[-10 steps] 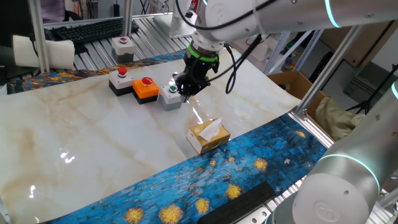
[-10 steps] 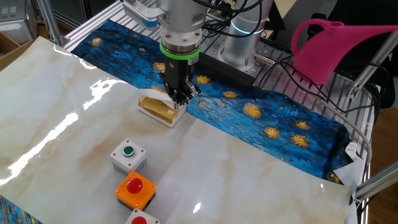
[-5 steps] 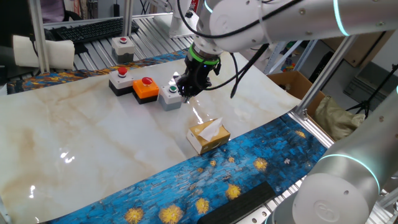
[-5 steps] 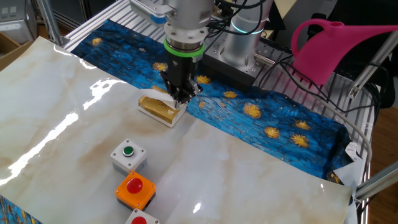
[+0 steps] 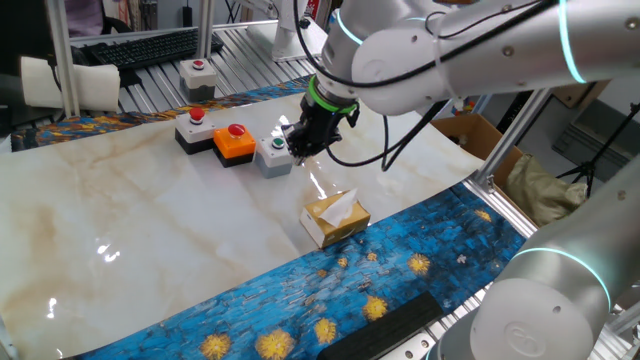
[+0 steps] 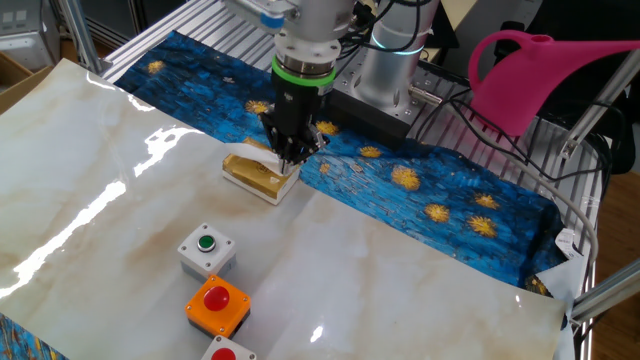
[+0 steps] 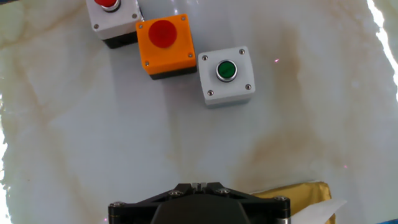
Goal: Press three buttons from left to right in sequence
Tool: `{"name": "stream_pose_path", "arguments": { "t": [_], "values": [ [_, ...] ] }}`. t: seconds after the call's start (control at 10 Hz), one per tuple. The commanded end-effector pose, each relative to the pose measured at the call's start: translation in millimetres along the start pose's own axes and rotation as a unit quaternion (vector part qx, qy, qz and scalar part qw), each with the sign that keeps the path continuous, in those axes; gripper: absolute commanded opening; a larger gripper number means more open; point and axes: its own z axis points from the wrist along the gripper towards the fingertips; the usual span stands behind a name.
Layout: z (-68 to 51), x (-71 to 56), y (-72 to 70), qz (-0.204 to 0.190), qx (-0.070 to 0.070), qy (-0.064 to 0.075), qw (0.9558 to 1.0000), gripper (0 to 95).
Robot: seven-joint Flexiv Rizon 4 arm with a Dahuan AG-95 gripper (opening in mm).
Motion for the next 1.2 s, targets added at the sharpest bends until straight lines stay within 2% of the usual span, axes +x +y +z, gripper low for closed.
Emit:
{"name": "stream_pose_path", "arguments": {
  "t": [0.1, 0.3, 0.6, 0.8, 1.2],
  "values": [
    [0.5, -0.4, -0.3, 0.045, -0.002, -0.004, 0.9990, 0.0],
    [2.6, -2.4, -0.3, 0.043, -0.001, -0.004, 0.9991, 0.0],
    [6.9, -13.4, -4.9, 0.034, 0.020, -0.008, 0.9992, 0.0],
    [3.0, -33.7, -8.9, 0.034, 0.022, -0.004, 0.9992, 0.0],
    [5.0, -62.3, -15.2, 0.038, 0.022, -0.001, 0.9991, 0.0]
  ]
}}
